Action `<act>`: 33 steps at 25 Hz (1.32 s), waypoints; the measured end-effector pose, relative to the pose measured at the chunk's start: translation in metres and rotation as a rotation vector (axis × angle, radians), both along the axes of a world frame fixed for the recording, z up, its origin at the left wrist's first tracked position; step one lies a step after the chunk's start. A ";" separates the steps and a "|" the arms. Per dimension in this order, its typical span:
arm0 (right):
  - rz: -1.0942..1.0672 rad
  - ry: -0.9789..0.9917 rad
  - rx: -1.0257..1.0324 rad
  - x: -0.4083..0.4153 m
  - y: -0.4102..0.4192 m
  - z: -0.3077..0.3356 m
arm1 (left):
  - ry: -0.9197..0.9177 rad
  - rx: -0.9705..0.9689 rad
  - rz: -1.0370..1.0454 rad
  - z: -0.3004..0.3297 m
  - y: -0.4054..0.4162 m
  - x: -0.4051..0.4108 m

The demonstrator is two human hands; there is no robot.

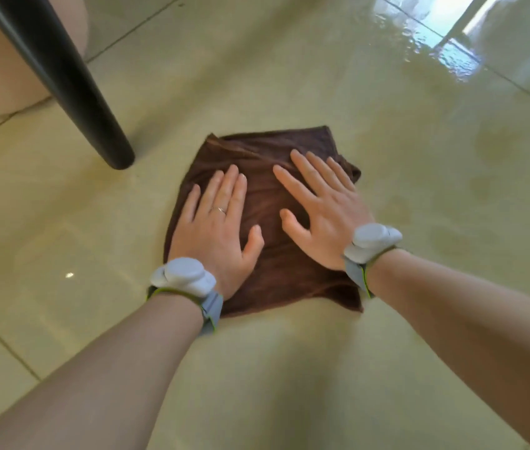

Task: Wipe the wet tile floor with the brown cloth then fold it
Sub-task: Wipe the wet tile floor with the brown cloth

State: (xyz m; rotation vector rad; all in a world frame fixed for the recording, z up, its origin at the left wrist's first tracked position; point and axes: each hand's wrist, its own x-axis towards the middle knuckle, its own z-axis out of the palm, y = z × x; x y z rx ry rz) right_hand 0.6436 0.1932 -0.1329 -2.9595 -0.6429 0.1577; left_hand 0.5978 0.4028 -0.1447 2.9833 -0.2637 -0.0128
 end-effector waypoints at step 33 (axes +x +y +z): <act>-0.312 -0.145 0.110 0.034 -0.149 -0.016 | 0.005 -0.015 -0.257 -0.008 -0.144 0.092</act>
